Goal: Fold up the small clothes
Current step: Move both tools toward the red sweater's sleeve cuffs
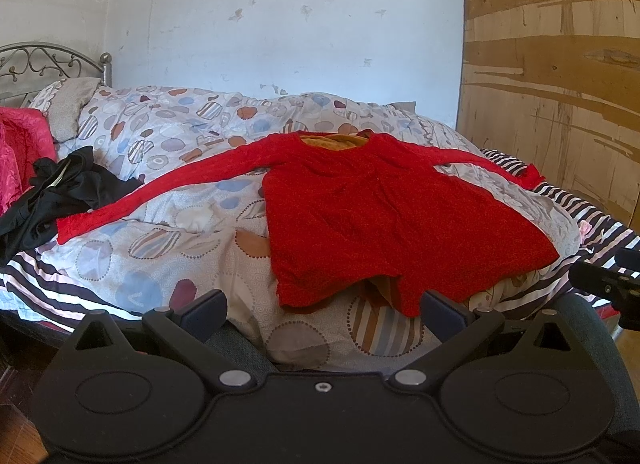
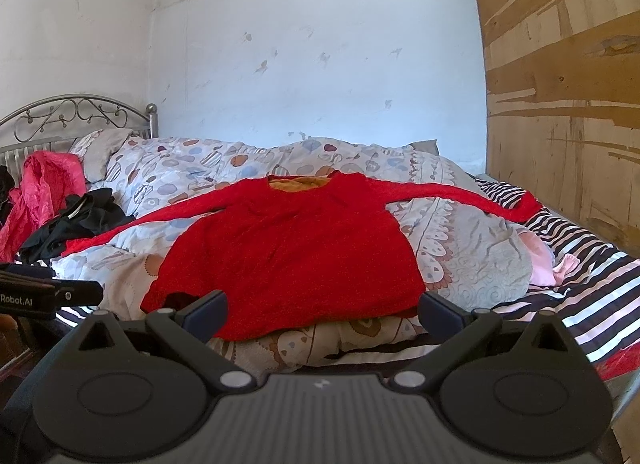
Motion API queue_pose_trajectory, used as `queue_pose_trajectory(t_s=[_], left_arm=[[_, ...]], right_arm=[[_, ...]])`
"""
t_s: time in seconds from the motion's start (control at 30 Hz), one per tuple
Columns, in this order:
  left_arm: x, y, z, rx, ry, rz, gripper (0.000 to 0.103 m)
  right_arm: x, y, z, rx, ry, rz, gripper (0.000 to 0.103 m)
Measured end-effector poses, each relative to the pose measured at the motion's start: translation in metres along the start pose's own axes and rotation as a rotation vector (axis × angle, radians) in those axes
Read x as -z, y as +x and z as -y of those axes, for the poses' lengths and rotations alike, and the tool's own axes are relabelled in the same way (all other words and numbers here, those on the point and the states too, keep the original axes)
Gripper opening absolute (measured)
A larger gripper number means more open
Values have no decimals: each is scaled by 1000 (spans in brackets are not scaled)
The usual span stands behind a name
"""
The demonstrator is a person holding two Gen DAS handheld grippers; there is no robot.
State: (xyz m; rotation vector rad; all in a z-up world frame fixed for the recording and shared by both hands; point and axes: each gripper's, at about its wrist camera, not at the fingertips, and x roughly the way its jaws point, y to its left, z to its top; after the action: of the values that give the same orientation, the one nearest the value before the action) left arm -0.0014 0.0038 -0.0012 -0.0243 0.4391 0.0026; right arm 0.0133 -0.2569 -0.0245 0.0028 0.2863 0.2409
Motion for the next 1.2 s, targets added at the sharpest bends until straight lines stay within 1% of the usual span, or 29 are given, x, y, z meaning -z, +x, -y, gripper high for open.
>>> queue_pose_trajectory(t_s=[0.27,0.3,0.37,0.47,0.53,0.6,0.67,0.77,1.03,1.1,1.2], left_arm=[[1,0,-2,1,-4,-8,102],[9,7,2,0,-5,-11,102],[11,12,0,-10,-20,-34,102],[7,23,-9,-54,-62,-80,102],[0,26,-16,-72,-83,-88,102],[-8,30,-19,-96,-80,-82,102],[-16,36,-19,-123,-56,-77,102],[-33,46,-17,-136,-11,-61,102],[-74,88,-6,-108,14,-46,102],[-82,102,-2,-98,16,-45,102],[-94,122,2,-104,28,-51,102]], right_arm=[[-3,3,0,1,-2,-26,103],[-4,5,0,-4,-6,-38,103],[-6,11,0,-17,-8,-72,103],[-12,21,1,-21,2,-116,103],[-18,29,1,0,1,-149,103],[-24,40,1,11,-26,-180,103],[-26,47,2,16,-49,-175,103],[-32,60,5,20,-76,-184,103],[-51,100,20,30,-88,-212,103],[-56,113,26,20,-80,-224,103],[-65,138,39,-6,-58,-257,103]])
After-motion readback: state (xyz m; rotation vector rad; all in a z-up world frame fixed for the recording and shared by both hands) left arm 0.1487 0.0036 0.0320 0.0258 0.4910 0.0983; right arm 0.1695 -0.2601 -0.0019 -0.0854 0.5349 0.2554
